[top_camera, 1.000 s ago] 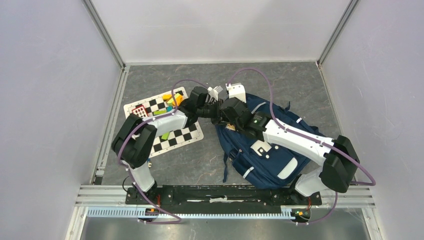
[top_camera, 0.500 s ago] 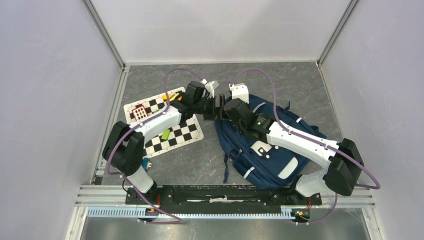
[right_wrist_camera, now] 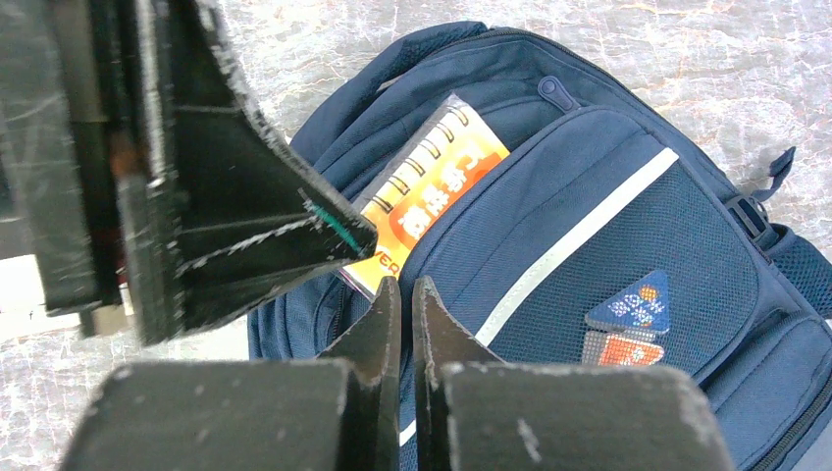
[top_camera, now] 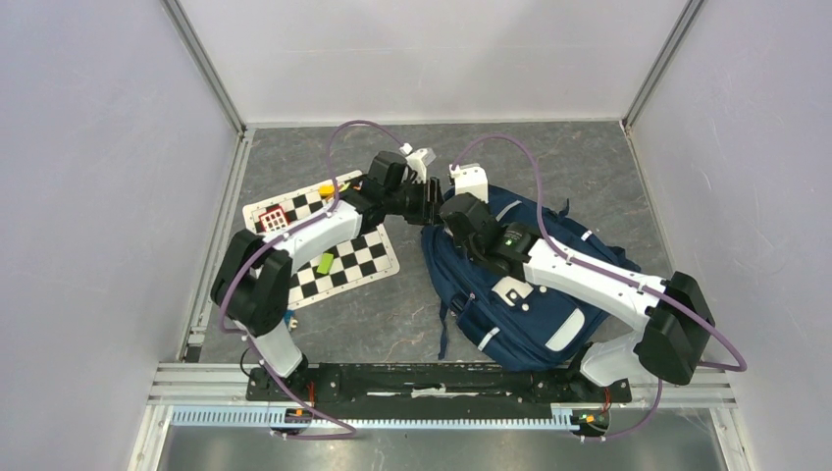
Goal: Pack the student bag
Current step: Place the stationery in the student bag.
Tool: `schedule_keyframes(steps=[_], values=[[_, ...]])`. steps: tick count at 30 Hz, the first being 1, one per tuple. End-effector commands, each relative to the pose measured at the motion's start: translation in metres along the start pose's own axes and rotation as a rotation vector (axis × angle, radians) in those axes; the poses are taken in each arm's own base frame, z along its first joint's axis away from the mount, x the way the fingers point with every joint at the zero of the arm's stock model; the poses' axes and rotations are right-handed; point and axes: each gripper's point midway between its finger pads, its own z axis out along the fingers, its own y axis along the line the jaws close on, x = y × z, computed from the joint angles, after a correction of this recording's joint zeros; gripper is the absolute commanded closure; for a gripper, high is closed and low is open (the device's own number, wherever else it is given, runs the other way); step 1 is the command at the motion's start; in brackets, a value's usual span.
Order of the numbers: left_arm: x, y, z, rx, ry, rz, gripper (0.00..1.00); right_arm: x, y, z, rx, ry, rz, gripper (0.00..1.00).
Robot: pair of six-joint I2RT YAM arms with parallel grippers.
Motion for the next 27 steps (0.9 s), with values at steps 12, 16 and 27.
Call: schedule_keyframes(steps=[12, 16, 27], values=[[0.024, -0.053, 0.034, 0.191, 0.040, 0.136, 0.75, -0.007, 0.003, -0.004, -0.016, -0.022, 0.001, 1.00], [0.047, -0.061, 0.035, 0.229, 0.094, 0.169, 0.74, -0.005, 0.002, -0.005, -0.016, -0.020, -0.004, 1.00], [0.009, -0.011, -0.018, -0.121, -0.022, 0.216, 0.09, -0.023, 0.001, -0.023, -0.067, -0.072, 0.031, 0.81]])
